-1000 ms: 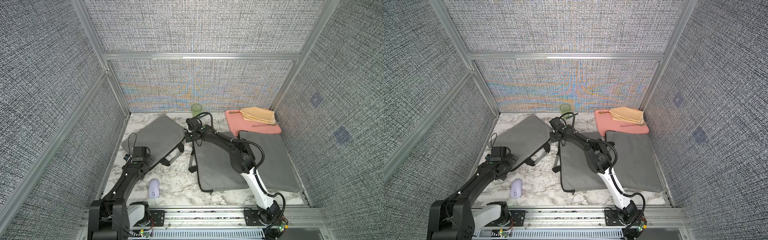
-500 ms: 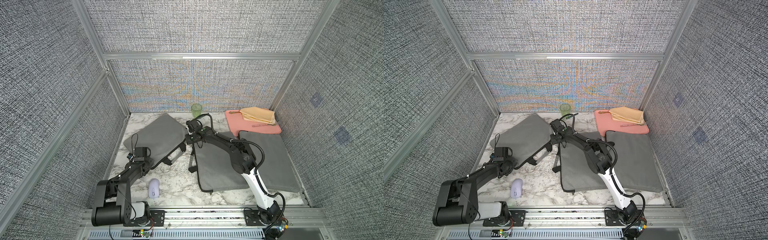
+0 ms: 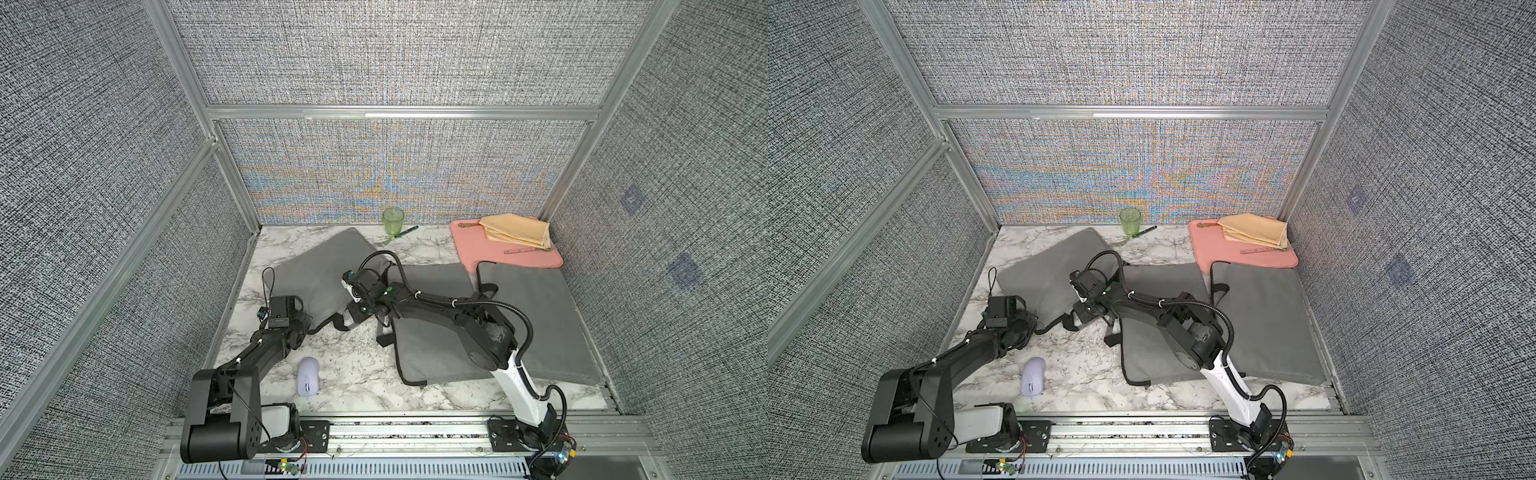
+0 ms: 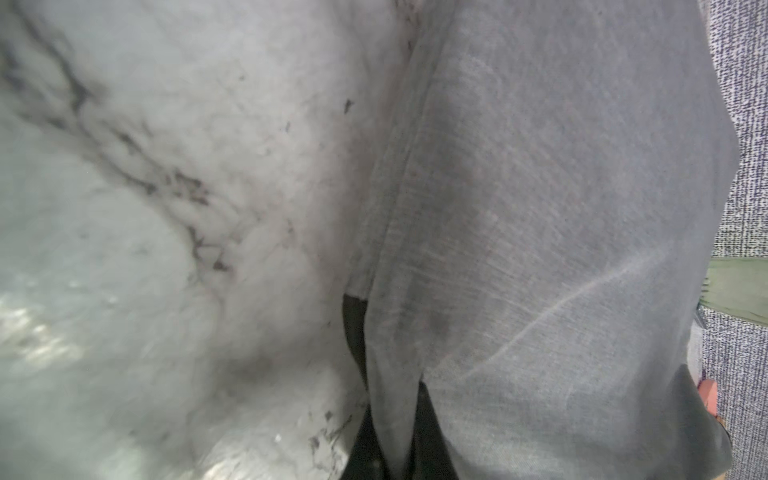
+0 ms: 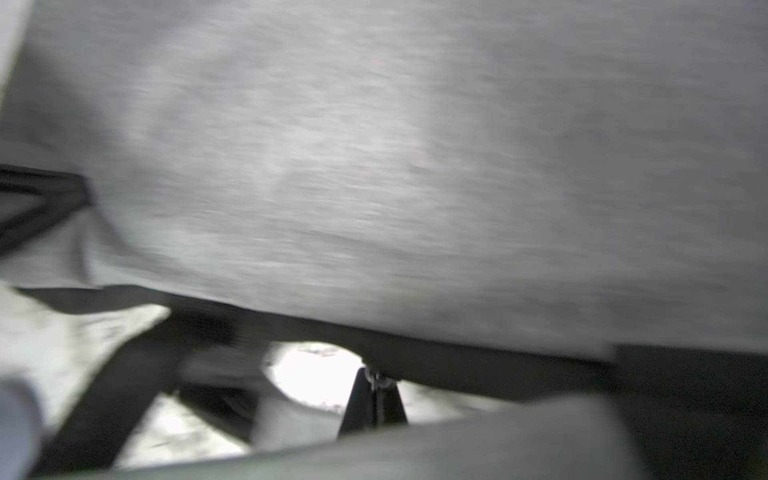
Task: Put the mouse into the laptop bag
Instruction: Unzip the zipper on the zippered laptop bag.
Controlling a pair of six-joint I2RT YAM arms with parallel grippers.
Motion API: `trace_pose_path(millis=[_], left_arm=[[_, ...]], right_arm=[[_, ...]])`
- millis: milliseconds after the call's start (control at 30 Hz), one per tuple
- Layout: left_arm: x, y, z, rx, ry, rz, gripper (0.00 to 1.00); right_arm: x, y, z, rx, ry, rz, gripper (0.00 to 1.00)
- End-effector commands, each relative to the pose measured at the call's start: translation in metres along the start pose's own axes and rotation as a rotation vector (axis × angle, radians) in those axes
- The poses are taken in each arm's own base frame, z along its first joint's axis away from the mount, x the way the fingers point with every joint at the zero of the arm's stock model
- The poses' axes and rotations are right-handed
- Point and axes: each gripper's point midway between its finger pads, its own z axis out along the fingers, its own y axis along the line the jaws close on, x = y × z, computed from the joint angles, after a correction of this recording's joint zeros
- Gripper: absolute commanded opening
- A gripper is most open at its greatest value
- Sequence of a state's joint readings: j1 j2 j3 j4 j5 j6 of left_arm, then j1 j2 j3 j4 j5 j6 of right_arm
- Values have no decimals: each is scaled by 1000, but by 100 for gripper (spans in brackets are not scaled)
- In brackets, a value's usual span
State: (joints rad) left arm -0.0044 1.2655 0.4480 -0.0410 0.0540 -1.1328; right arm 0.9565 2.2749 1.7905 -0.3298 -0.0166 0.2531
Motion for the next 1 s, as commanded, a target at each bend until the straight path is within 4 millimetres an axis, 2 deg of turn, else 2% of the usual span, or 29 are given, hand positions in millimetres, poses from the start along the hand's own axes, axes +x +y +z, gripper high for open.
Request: trace_pose_path(millis=[0,133,267,300,367,400,433,533,700,767,867,967], left_arm=[[5,8,-8,-10,0,-41,0],[0,11,-25,-26,-35,-36,0],[1,10,-33,4,-57,-47,0],[2,12,-35,-6,-59,-50,7],[0,20,-40,-41,-77,-58,34],[-2,22,-43,-47,-92,-58,48],[-4,25,-46,-56,-105,-60,58],[-7,29,-47,-28,-150,-48,73],[-18,38,-43,-15,-234,-12,79],[-24,37,-44,-23,-262,7,83],[-31,27,-40,-2,-285,30,86],[-30,7,-27,33,-230,40,88]], right_arm=[[-9,54,-6,-165,0,-34,0],[-8,75,-1,-185,22,-52,0],[-1,102,1,-238,39,-54,0],[0,106,2,-240,38,-59,0],[-3,105,4,-241,27,-57,0],[-5,97,5,-238,26,-43,0],[-8,88,6,-238,29,-23,0],[-18,43,12,-204,24,54,0],[-23,-35,20,-103,14,149,0],[-23,-58,23,-78,16,174,0],[-23,-80,23,-50,17,189,0],[-23,-84,19,-44,15,186,0]])
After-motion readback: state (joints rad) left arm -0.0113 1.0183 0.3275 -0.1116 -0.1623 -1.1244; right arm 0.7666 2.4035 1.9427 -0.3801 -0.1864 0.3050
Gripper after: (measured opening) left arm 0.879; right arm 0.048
